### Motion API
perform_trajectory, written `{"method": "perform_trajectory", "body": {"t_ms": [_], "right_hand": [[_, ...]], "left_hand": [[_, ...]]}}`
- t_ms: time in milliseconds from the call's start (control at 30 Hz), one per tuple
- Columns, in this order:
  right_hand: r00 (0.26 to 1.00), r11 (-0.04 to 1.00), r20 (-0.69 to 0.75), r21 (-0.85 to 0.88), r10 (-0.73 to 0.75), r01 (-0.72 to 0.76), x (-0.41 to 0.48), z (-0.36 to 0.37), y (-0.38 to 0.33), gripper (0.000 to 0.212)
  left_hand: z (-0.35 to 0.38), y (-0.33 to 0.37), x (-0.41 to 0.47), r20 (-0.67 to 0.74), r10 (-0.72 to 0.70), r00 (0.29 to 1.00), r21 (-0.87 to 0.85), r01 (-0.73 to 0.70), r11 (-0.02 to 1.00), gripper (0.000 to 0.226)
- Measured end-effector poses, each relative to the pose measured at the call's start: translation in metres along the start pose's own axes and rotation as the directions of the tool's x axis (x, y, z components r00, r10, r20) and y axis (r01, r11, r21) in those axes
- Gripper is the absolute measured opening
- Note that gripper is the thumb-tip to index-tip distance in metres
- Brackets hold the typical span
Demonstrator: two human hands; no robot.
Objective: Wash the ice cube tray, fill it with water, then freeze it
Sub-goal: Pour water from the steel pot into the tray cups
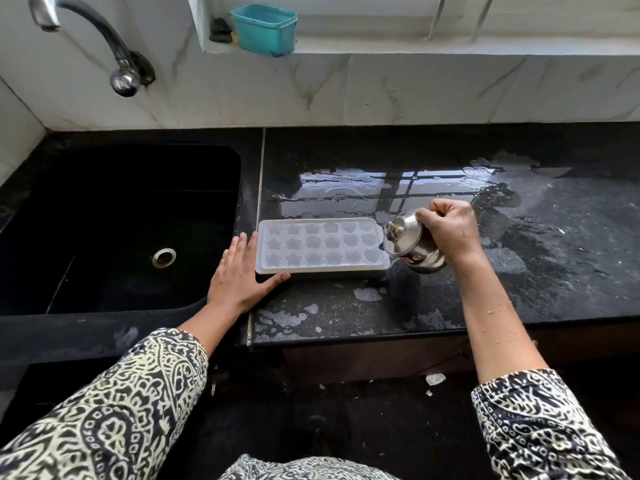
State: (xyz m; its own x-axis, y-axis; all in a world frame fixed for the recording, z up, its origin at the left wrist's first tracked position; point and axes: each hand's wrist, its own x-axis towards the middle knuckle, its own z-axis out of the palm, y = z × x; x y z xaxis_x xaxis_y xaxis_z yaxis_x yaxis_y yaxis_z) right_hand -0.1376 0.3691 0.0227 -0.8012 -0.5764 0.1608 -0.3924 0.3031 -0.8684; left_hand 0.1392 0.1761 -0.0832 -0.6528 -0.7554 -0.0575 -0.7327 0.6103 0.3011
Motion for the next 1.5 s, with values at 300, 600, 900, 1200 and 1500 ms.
{"method": "perform_trajectory", "body": {"t_ms": [300,600,900,1200,1500], "right_hand": [[1.0,1.0,0.003,-0.021,-0.016,0.016,-0.0013,-0.0009,-0.0018,0.034],[1.0,0.999,-0.008,-0.03,-0.015,0.014,-0.0024,-0.0004,-0.0027,0.038],[1.0,0.999,-0.004,-0.032,-0.018,0.018,-0.0016,0.0001,0.0009,0.039],[1.0,1.0,-0.005,0.01,-0.006,0.006,-0.0012,-0.0016,0.0,0.04],[0.997,0.982,0.007,0.173,0.076,-0.076,-0.0007,-0.0035,0.004,0.042]], "left_hand": [[-0.0003,0.0004,-0.0001,0.0,0.0,1.0,-0.005,0.0,1.0,0.111],[0.0,0.0001,0.0,-0.004,0.002,1.0,-0.009,-0.002,1.0,0.112],[0.0008,-0.0007,0.0006,0.0,0.004,1.0,-0.013,-0.004,1.0,0.113],[0.0006,-0.0008,0.0003,0.004,0.0,1.0,-0.012,0.001,1.0,0.113],[0.0005,-0.001,0.0003,0.002,0.003,1.0,-0.009,-0.003,1.0,0.113]]}}
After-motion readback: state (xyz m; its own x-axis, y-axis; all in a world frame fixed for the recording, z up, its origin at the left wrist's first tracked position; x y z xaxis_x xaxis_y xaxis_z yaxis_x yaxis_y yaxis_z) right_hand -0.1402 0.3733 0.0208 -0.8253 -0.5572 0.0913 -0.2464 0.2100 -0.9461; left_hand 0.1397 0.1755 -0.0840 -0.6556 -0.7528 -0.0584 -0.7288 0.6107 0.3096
